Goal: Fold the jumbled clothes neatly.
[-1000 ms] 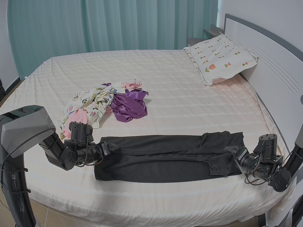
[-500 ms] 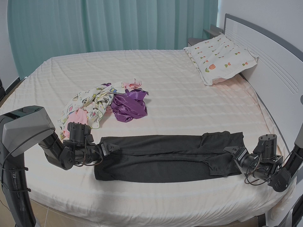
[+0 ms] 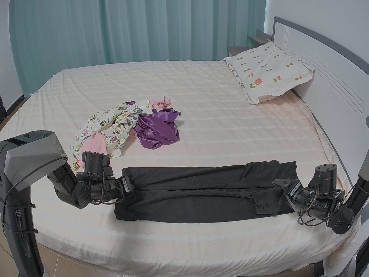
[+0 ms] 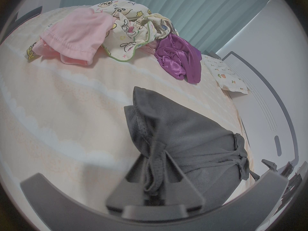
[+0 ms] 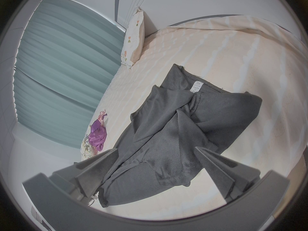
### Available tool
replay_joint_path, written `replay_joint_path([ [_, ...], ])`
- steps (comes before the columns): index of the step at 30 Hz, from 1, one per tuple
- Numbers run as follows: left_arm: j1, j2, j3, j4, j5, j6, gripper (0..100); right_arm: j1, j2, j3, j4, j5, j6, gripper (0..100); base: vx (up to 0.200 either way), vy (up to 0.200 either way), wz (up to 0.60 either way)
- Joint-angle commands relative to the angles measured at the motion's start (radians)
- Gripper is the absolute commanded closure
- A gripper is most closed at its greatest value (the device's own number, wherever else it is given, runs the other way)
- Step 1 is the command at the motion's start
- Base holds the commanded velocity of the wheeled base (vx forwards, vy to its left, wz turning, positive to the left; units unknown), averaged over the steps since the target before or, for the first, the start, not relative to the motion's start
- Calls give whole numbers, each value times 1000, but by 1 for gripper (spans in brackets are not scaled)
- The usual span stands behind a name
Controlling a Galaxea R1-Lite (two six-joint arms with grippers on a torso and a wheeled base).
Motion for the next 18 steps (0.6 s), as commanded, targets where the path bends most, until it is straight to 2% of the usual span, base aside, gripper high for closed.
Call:
replay_joint_path([
  [1, 14, 1, 8, -2, 2, 0, 100, -1, 3, 0, 0, 0, 0, 0, 0, 0, 0],
  [18, 101, -85, 82, 0, -12, -11, 100, -2, 8, 0, 0, 1, 0, 0, 0, 0, 0],
])
